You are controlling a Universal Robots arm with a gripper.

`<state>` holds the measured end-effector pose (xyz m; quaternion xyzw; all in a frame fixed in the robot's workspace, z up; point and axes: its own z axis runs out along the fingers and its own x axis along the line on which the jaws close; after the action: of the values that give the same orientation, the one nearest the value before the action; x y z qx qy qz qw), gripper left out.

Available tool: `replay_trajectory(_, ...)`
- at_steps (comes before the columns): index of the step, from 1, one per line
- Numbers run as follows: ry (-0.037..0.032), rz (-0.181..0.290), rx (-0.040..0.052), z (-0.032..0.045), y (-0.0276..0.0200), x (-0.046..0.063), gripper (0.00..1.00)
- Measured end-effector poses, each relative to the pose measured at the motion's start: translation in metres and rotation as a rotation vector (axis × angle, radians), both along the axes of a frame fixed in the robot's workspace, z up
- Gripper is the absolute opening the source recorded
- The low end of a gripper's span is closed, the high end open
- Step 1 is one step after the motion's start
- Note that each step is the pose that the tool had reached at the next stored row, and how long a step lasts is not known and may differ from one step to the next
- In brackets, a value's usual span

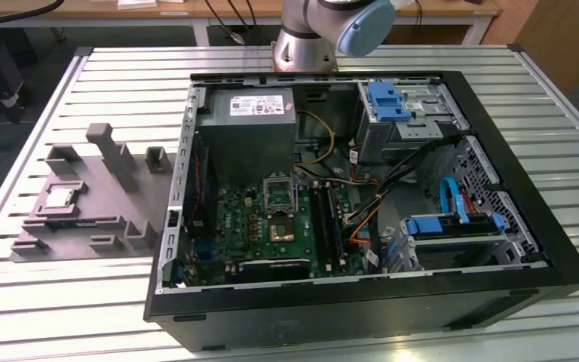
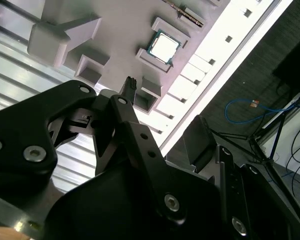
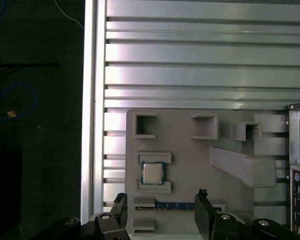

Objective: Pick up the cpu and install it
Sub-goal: 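Pick up the cpu and move it towards the insertion slot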

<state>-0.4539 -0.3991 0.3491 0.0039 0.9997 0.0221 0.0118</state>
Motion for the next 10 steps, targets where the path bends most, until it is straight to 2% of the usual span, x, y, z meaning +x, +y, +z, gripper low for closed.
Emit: replay_trajectory(10,0.0000,0.000,0.0000,-0.0005,0.0000,0.0000,0.65)
